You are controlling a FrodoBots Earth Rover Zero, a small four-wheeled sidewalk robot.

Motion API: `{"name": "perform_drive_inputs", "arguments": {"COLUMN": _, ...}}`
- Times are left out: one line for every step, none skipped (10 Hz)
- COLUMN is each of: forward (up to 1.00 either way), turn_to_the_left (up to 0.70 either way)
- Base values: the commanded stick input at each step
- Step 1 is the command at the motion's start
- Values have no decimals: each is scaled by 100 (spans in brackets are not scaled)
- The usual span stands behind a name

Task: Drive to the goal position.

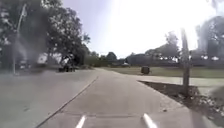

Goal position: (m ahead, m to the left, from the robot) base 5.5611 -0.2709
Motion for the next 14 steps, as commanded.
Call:
{"name": "perform_drive_inputs", "arguments": {"forward": 70, "turn_to_the_left": 0}}
{"name": "perform_drive_inputs", "arguments": {"forward": 70, "turn_to_the_left": 0}}
{"name": "perform_drive_inputs", "arguments": {"forward": 70, "turn_to_the_left": 0}}
{"name": "perform_drive_inputs", "arguments": {"forward": 70, "turn_to_the_left": 0}}
{"name": "perform_drive_inputs", "arguments": {"forward": 70, "turn_to_the_left": 0}}
{"name": "perform_drive_inputs", "arguments": {"forward": 70, "turn_to_the_left": 0}}
{"name": "perform_drive_inputs", "arguments": {"forward": 70, "turn_to_the_left": 0}}
{"name": "perform_drive_inputs", "arguments": {"forward": 70, "turn_to_the_left": 0}}
{"name": "perform_drive_inputs", "arguments": {"forward": 70, "turn_to_the_left": 0}}
{"name": "perform_drive_inputs", "arguments": {"forward": 70, "turn_to_the_left": 0}}
{"name": "perform_drive_inputs", "arguments": {"forward": 70, "turn_to_the_left": 0}}
{"name": "perform_drive_inputs", "arguments": {"forward": 70, "turn_to_the_left": 0}}
{"name": "perform_drive_inputs", "arguments": {"forward": 70, "turn_to_the_left": 0}}
{"name": "perform_drive_inputs", "arguments": {"forward": 70, "turn_to_the_left": 0}}
